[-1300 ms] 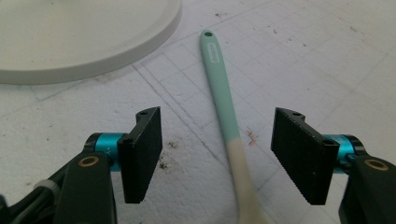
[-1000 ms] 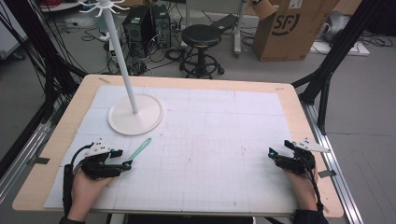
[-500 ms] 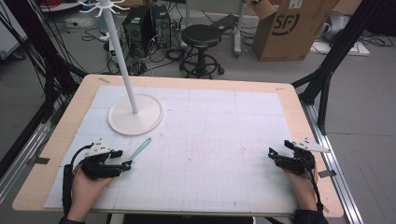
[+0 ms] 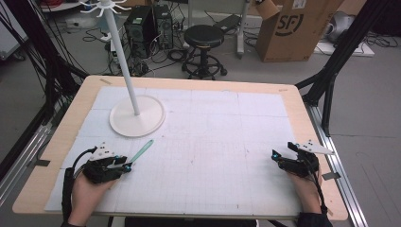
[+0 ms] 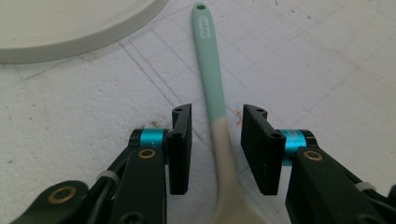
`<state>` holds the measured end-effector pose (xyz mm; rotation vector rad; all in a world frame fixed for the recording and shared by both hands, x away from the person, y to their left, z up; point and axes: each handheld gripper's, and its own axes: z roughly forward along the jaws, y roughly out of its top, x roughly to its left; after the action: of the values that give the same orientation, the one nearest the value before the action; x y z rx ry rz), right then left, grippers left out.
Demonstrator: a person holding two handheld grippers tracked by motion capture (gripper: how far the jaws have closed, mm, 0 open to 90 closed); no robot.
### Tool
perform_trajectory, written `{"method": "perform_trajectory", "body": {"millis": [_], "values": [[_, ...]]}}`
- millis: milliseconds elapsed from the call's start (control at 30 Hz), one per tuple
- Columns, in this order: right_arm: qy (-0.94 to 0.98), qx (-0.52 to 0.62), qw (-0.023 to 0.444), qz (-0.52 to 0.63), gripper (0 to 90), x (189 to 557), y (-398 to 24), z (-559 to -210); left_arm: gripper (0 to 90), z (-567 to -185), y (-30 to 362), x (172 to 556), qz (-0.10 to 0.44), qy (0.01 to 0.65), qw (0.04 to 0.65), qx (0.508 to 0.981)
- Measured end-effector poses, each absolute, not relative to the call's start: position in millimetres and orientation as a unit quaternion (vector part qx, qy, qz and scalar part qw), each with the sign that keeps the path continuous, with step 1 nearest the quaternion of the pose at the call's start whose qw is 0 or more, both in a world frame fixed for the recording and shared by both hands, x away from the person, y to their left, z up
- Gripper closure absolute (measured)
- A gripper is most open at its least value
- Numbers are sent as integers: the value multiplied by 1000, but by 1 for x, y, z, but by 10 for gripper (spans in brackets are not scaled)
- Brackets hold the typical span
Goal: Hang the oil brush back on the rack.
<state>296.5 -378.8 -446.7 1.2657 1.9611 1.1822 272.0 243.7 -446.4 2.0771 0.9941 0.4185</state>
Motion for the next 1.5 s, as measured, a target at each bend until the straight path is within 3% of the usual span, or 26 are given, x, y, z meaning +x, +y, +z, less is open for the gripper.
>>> {"method": "perform_trajectory", "body": {"millis": [667,733,1500], "values": [[725,463,262,437,222,297,-379,-447,767,-444,232,266,177,415,373,811],[725,464,262,437,222,297,-379,-447,810,-445,232,266,172,415,378,809],[725,464,262,436,222,296,-378,-447,821,-436,240,269,158,411,421,793]]}}
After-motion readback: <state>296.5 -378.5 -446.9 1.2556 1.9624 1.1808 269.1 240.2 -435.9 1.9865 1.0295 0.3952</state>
